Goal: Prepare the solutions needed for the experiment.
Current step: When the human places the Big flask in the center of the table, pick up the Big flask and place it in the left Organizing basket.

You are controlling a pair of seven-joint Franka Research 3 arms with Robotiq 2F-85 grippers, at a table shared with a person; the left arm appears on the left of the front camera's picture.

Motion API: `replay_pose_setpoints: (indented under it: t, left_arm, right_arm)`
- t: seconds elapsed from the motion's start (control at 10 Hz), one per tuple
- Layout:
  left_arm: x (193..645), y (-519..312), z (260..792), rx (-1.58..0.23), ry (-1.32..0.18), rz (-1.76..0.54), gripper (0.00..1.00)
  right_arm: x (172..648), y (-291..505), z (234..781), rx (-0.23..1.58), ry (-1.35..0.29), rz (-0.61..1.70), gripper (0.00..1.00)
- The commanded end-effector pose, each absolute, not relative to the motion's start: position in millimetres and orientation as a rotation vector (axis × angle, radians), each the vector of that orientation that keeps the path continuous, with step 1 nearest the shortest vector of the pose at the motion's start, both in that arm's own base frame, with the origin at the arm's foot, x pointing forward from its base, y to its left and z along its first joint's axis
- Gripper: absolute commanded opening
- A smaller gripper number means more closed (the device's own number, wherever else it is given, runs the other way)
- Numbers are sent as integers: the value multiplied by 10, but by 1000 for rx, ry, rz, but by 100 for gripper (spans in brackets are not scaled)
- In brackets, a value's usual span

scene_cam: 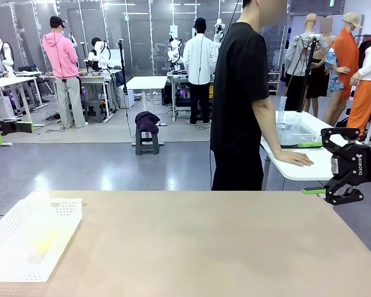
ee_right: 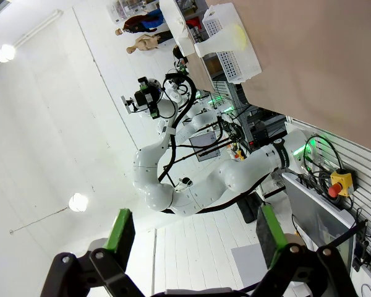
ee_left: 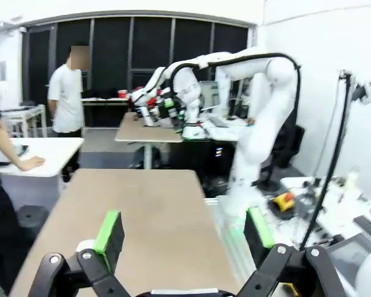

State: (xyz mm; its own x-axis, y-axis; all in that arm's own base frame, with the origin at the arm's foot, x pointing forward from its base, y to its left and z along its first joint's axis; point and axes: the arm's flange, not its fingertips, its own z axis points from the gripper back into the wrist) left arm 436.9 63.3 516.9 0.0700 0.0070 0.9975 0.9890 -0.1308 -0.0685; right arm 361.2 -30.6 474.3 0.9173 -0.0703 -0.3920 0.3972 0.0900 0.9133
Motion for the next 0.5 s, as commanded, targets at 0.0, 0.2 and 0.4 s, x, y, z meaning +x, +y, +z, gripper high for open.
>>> replay_pose_setpoints:
  t: [0.0,0.2,0.4]
  left_arm:
    - [4425,679,5182,-1260,-1186,-1279,100]
    - [4425,679,5182,-1260,-1186,-1279,100]
    - [4388,678,5171,-1305,-1145,-1264,100]
  right_arm:
    - [3610,-306,4759,1451,276,-363,100]
    - [3610,-306,4759,1451,276,-363,100]
    - [3610,-306,4759,1451,276,-363,100]
